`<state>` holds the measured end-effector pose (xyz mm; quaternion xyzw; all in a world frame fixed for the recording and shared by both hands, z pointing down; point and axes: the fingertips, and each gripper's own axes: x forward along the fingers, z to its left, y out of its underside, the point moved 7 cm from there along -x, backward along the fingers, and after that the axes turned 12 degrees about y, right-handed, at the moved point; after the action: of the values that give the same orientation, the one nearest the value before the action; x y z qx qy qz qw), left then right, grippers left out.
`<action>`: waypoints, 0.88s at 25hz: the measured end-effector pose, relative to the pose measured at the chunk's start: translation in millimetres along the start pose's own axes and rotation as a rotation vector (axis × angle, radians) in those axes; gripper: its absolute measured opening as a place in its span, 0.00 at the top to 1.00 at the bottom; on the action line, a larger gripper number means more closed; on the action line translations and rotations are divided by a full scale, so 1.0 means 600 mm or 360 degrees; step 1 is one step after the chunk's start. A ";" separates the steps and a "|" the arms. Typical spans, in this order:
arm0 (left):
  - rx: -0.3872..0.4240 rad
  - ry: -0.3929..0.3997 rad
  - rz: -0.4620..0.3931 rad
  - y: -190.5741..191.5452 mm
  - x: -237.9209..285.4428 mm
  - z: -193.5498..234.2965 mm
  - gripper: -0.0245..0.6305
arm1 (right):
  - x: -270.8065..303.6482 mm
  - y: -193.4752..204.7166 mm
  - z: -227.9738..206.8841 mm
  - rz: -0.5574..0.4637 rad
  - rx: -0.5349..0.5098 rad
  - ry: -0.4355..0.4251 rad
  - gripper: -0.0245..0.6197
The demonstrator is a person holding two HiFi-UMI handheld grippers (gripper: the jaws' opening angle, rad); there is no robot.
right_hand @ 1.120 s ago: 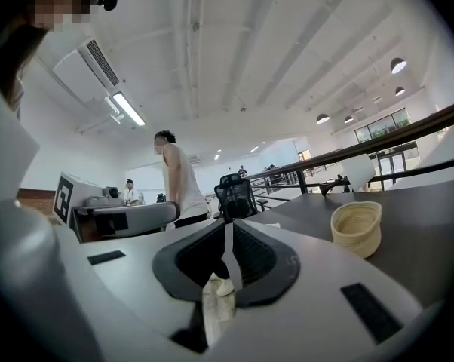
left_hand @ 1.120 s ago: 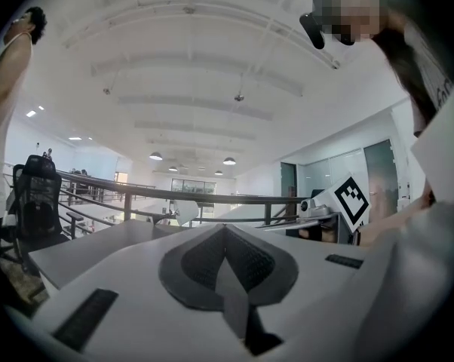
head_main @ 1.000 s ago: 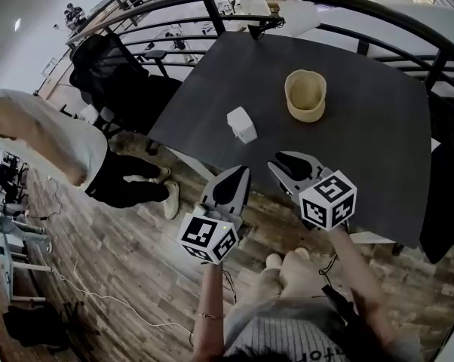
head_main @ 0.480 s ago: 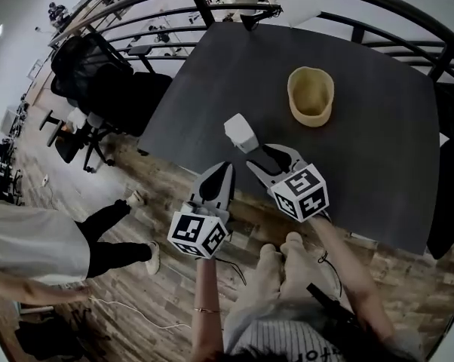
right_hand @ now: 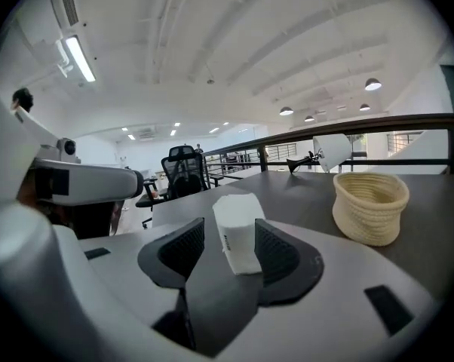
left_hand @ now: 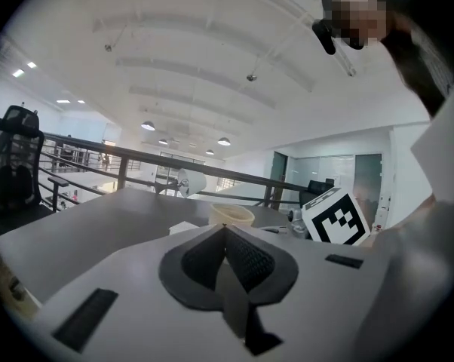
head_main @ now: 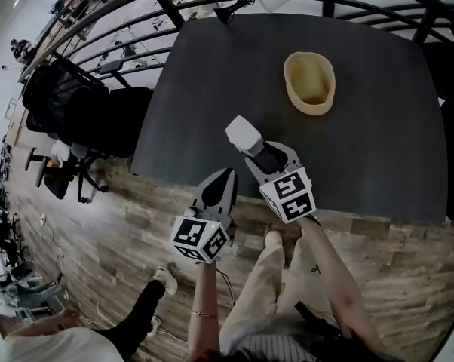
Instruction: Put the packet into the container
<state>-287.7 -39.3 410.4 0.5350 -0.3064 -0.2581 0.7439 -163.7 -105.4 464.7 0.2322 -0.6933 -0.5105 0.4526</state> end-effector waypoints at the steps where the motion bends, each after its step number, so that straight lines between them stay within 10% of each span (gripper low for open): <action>1: -0.0002 0.0024 0.0014 0.005 0.000 0.005 0.95 | 0.006 0.006 0.008 0.0004 0.0015 0.0040 0.66; 22: -0.0054 0.0060 0.0000 0.019 -0.006 0.054 0.95 | 0.082 0.015 -0.004 0.0058 0.0054 0.0434 0.71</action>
<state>-313.3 -54.1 428.2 0.5271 -0.2879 -0.2531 0.7584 -183.9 -141.7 492.3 0.2946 -0.6379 -0.4541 0.5479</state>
